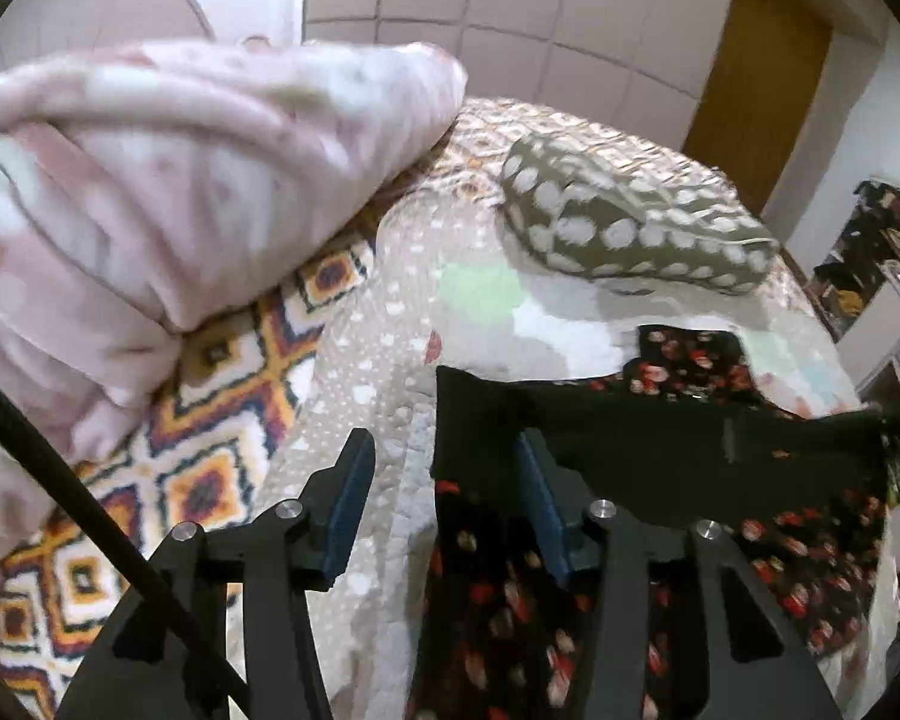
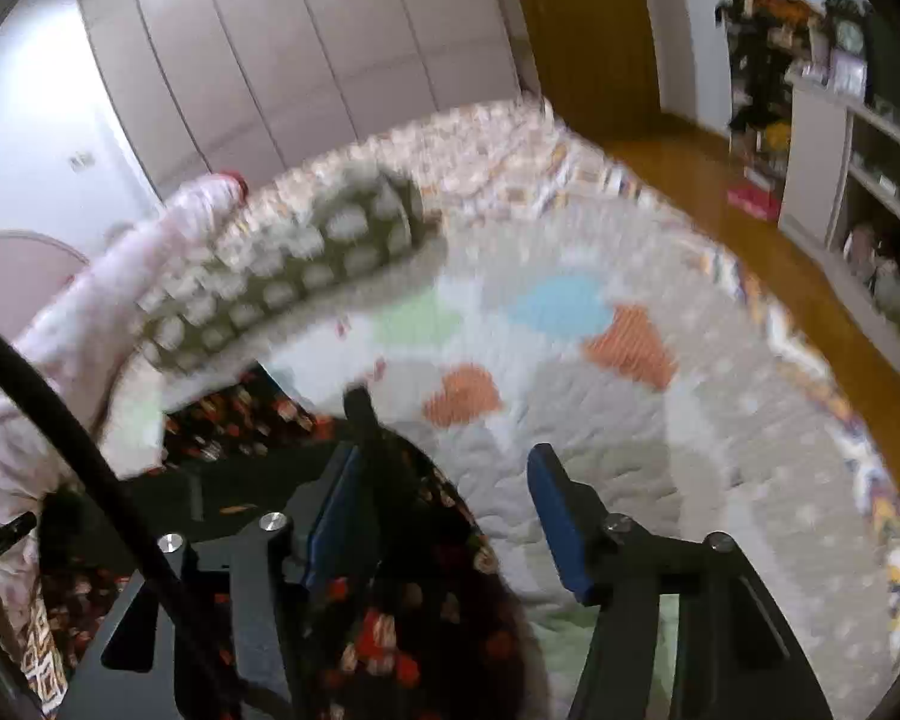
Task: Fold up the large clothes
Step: 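Lay the folded garment flat and open both grippers, smoothing the fold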
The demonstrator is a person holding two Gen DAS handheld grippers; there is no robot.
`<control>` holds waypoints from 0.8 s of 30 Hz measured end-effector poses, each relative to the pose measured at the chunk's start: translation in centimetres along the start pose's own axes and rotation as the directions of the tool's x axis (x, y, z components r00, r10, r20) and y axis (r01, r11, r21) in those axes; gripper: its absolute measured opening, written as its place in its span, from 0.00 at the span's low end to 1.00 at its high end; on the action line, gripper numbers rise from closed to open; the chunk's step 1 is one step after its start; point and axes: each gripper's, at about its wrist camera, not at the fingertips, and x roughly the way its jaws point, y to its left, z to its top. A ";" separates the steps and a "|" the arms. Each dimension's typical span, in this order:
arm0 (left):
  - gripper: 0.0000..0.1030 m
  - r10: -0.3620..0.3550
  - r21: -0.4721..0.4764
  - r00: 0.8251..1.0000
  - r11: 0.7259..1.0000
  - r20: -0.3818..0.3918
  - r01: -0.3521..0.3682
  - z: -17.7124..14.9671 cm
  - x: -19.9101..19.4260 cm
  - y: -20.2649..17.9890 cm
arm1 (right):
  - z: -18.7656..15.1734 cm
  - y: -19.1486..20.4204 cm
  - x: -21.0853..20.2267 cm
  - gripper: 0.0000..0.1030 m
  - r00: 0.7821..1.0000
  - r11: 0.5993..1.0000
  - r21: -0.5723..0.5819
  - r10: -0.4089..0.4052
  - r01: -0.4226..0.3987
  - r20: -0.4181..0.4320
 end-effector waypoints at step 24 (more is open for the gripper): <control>0.68 -0.157 0.013 0.978 0.987 -0.137 0.160 -10.5 1.3 -3.6 | -5.3 1.6 4.3 0.26 0.985 0.998 -0.068 -0.016 0.004 -0.172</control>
